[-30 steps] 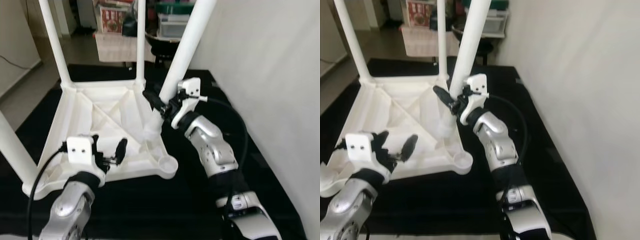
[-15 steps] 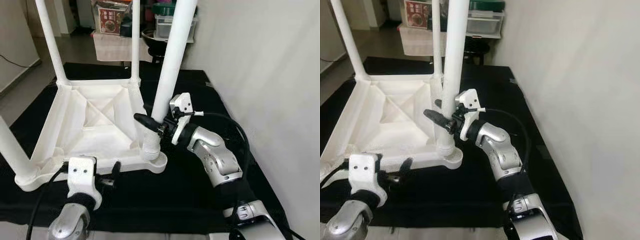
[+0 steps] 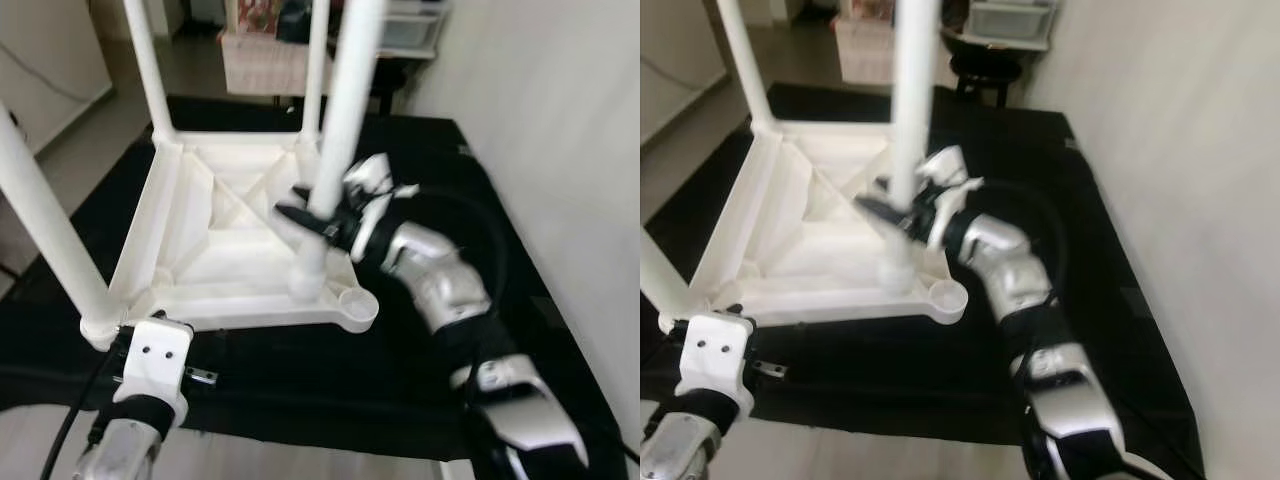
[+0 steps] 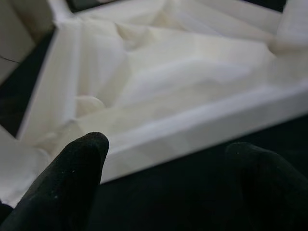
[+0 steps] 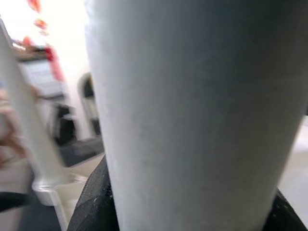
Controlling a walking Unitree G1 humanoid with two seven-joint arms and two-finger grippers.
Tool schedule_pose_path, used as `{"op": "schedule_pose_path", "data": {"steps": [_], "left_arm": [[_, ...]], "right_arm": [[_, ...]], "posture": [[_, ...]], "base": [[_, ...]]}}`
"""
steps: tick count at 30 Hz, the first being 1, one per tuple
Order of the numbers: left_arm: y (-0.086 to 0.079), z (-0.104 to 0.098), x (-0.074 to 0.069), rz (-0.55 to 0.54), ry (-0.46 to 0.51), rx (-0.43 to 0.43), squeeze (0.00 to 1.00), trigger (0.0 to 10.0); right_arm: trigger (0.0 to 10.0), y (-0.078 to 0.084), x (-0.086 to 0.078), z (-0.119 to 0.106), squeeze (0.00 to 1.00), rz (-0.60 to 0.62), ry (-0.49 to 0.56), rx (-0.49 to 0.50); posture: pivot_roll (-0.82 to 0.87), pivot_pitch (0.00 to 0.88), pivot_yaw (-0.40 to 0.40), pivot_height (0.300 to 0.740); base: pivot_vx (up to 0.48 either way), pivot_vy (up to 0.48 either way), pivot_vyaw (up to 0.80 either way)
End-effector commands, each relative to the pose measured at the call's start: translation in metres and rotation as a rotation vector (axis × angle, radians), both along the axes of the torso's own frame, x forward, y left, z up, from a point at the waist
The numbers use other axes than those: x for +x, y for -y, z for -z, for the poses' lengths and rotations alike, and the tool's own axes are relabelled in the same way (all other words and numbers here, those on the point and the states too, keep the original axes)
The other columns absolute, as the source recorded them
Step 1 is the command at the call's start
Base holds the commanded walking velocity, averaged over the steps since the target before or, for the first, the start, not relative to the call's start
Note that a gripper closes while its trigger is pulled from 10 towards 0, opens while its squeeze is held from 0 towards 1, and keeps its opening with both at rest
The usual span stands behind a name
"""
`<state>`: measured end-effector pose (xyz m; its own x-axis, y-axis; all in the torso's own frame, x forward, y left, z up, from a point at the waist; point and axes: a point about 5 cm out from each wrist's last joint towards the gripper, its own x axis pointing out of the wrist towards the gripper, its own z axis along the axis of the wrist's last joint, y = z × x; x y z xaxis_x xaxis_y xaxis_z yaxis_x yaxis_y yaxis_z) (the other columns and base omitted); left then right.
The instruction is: Building children table
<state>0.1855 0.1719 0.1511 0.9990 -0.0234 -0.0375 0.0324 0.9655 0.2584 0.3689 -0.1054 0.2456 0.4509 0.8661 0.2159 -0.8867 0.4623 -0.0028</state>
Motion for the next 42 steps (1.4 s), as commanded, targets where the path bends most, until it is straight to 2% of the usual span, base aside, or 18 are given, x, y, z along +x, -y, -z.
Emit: {"op": "schedule_pose_path", "data": {"steps": [1,5,9,14,16,18,23,28,30,34,36,38,42], "left_arm": [[0.005,-0.004,-0.003,0.037,0.018,0.016,0.0,10.0],[0.007,-0.006,-0.005,0.06,0.022,0.009,0.0,10.0],[0.008,-0.007,-0.005,0.07,0.011,0.013,0.0,10.0],[0.008,-0.008,-0.006,0.059,0.025,0.019,0.0,10.0],[0.008,-0.008,-0.006,0.055,0.023,0.028,0.0,10.0],[0.007,-0.008,-0.006,0.043,0.028,0.038,0.0,10.0],[0.007,-0.009,-0.006,0.037,0.041,0.055,0.0,10.0],[0.007,-0.009,-0.007,0.029,0.052,0.067,0.0,10.0],[0.007,-0.009,-0.007,0.029,0.052,0.067,0.0,10.0],[0.006,-0.009,-0.007,0.026,0.056,0.072,0.0,10.0],[0.006,-0.009,-0.007,0.026,0.056,0.072,0.0,10.0],[0.007,-0.01,-0.007,0.027,0.059,0.092,0.0,10.0],[0.008,-0.01,-0.007,0.03,0.064,0.108,0.0,10.0]], "right_arm": [[10.0,0.01,0.0,-0.003,0.0,-0.034,-0.006,0.041],[10.0,0.028,-0.004,-0.014,0.0,-0.108,0.037,-0.008],[10.0,0.044,-0.001,-0.022,0.0,-0.139,0.058,-0.044],[10.0,0.046,0.001,-0.023,0.0,-0.135,0.073,-0.059],[10.0,0.045,0.001,-0.022,0.0,-0.142,0.075,-0.067],[10.0,0.032,-0.003,-0.014,0.0,-0.197,0.079,-0.098],[10.0,0.02,-0.007,-0.009,0.0,-0.257,0.079,-0.111],[10.0,0.007,-0.016,-0.012,0.0,-0.358,0.091,-0.1],[10.0,0.007,-0.016,-0.012,0.0,-0.358,0.091,-0.1],[10.0,-0.004,-0.023,-0.016,0.0,-0.411,0.126,-0.085],[10.0,-0.004,-0.023,-0.016,0.0,-0.411,0.126,-0.085],[10.0,-0.004,-0.024,-0.026,0.0,-0.415,0.139,-0.035],[10.0,-0.011,-0.032,-0.024,0.0,-0.463,0.165,-0.067]], "posture": [[-0.03,0.194,-0.101,0.74],[-0.03,0.208,-0.096,0.74],[-0.03,0.22,-0.091,0.74],[-0.03,0.22,-0.091,0.74],[-0.03,0.221,-0.09,0.74],[-0.02,0.222,-0.088,0.74],[-0.02,0.219,-0.092,0.74],[-0.02,0.218,-0.095,0.74],[-0.02,0.218,-0.095,0.74],[-0.02,0.218,-0.096,0.74],[-0.02,0.218,-0.096,0.74],[-0.02,0.218,-0.096,0.74],[-0.02,0.217,-0.097,0.74]], "base": [[0.0,0.0,0.0],[0.0,0.0,0.0],[0.0,-0.468,0.0],[0.0,-0.307,0.0],[0.0,0.0,0.0],[0.0,0.0,0.0],[0.0,0.0,0.0],[0.0,0.0,0.0],[0.0,0.0,0.0],[0.0,0.0,0.0],[0.0,0.0,0.0],[0.0,0.144,0.0],[0.0,0.0,0.0]]}}
